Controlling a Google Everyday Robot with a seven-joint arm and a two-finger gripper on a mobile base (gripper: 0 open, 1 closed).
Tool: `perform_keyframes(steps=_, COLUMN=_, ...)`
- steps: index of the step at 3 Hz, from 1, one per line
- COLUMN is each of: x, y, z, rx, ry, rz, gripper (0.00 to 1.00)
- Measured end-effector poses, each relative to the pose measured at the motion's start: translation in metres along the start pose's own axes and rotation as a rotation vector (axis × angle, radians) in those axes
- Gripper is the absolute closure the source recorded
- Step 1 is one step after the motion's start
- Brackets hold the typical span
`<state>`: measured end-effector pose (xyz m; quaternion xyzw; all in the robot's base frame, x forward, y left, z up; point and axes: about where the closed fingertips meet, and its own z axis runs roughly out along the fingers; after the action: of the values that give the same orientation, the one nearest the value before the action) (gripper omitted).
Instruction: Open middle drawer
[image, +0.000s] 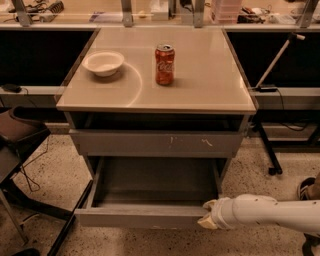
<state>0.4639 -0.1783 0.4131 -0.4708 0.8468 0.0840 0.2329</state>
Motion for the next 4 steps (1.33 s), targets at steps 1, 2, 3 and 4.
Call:
perform_keyframes(steps=1, x=-0.001, y=0.0, z=-0.002, rx=0.0, ry=0.0, rz=0.0, gripper=1.0)
perform_keyframes(steps=2, x=0.005, y=0.007, z=-0.003, rx=-0.011, ry=0.0, rz=0.001, gripper=1.0)
perform_keyframes(steps=3, x=0.012, y=0.017, z=-0.007, rx=-0.027, ry=-0.001, rz=0.005, gripper=1.0)
perform_keyframes(steps=4, x=0.012, y=0.017, z=-0.007, rx=-0.027, ry=-0.001, rz=0.005, gripper=1.0)
